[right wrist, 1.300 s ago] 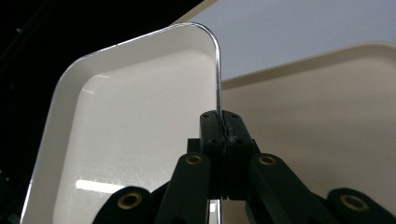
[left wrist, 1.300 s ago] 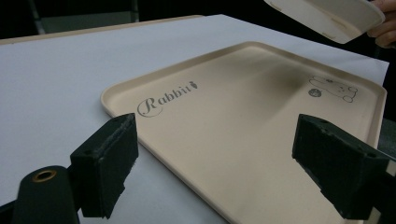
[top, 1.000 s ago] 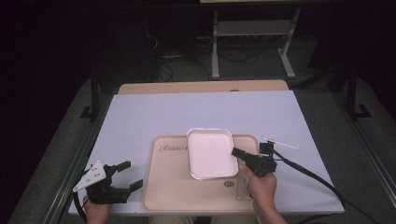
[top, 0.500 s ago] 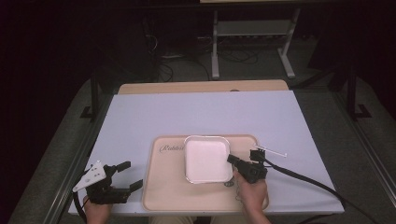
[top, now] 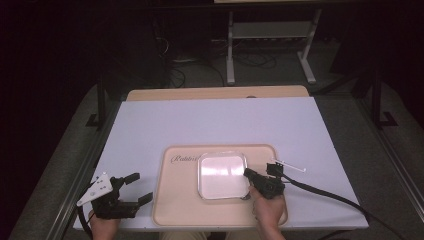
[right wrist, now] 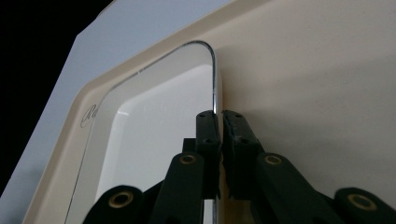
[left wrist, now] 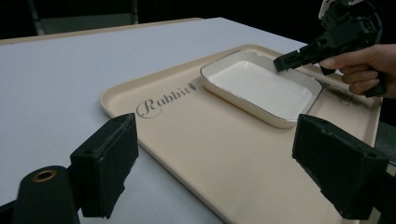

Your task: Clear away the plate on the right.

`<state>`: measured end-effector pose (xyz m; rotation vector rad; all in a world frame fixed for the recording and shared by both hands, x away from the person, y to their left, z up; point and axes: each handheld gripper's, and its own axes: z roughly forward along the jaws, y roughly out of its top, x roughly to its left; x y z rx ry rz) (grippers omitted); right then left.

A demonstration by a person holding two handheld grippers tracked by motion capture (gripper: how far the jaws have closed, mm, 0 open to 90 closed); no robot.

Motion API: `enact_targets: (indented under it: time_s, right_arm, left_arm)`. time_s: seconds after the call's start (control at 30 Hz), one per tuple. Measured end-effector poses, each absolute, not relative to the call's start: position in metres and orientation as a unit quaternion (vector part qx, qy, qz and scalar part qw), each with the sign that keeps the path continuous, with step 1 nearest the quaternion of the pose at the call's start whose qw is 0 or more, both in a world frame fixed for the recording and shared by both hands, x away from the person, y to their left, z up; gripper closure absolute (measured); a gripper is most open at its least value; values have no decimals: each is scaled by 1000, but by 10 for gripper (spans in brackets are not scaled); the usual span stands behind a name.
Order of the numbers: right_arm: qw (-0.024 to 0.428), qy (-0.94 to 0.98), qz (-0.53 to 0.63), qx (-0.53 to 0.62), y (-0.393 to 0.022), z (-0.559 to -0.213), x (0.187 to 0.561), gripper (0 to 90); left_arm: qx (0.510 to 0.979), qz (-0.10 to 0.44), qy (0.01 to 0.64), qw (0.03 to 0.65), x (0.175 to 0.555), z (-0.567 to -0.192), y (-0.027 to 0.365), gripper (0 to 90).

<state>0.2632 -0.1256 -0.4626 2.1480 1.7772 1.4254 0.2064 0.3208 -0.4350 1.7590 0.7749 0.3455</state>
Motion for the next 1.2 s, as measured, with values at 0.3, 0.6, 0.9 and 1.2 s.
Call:
enact_targets:
  time_s: [0.3,0.6,0.9,1.2]
  right_arm:
    - [5,568,456,685,-126,-461,258,841]
    - [0,564,447,694,-123,-463,249,853]
    - [14,564,454,690,-123,-462,242,799]
    - [58,584,476,655,-131,-451,235,623]
  left_arm:
    - [746,146,327,561,206,-435,320,140]
    - [746,147,328,561,206,-434,320,140]
    - [748,148,325,559,205,-434,319,140]
    - [751,148,325,556,206,-435,317,140]
